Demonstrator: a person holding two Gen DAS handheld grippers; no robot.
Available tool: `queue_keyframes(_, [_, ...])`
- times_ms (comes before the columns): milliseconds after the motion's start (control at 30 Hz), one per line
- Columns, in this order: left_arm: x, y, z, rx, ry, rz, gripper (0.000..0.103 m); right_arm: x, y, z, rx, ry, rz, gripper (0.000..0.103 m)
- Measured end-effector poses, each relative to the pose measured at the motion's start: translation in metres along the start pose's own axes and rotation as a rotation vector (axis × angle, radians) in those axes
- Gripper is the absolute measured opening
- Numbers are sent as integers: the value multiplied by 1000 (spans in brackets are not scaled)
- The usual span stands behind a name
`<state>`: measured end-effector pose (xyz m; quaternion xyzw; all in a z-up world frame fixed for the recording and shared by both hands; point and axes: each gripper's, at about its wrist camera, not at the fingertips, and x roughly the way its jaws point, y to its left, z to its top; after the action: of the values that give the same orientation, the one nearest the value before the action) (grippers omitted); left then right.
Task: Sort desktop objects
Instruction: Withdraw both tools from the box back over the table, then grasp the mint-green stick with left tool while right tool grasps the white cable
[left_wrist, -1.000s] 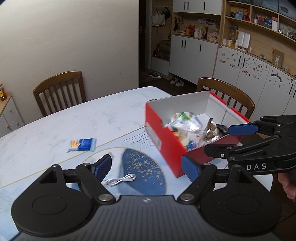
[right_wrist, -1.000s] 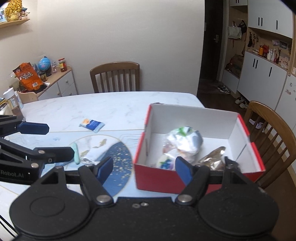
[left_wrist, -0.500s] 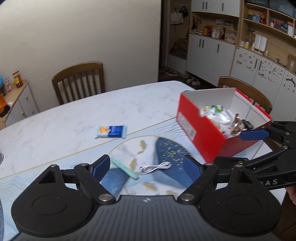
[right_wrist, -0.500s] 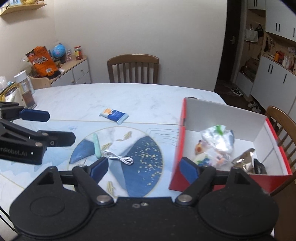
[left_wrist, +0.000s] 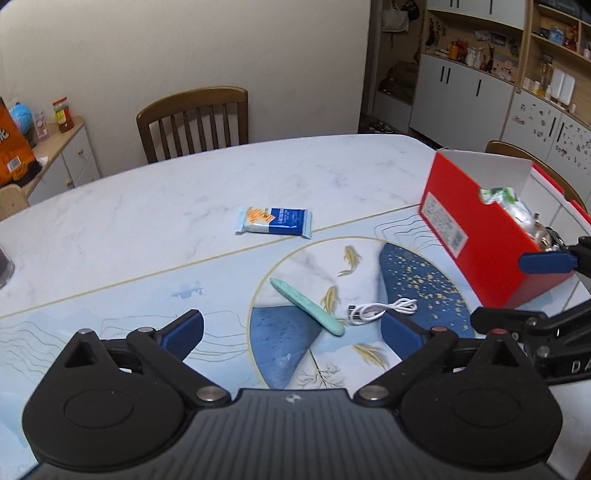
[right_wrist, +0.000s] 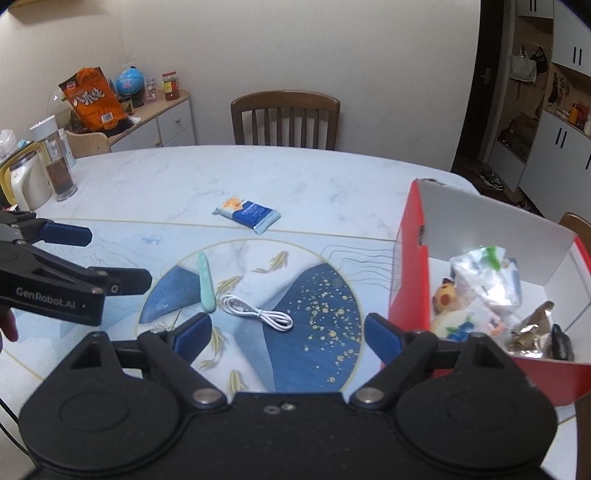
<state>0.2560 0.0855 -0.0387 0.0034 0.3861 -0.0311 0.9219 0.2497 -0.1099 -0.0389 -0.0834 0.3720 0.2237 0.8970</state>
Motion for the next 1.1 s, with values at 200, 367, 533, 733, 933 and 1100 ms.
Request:
queue_keyframes(200, [28,5,2,-29,19,20,103,25,2,-3,-21,33,7,90])
queue_keyframes(367, [50,13,5,-57,30,40,103,43,3,-2,-21,36,3,89])
queue_keyframes(533, [61,22,6,-59,27,62,103,61,10,1,-20,44,17,90])
queue_keyframes(733, [67,32,3,-64,32,79,103,84,12,6,27,62,20,90])
queue_keyframes(933, [72,41,0,-67,35,109,103,106,15,12,68,85,17,90])
queue_keyframes(1100, [75,53,-1,-82,41,127,103,120,20,12,68,103,9,90])
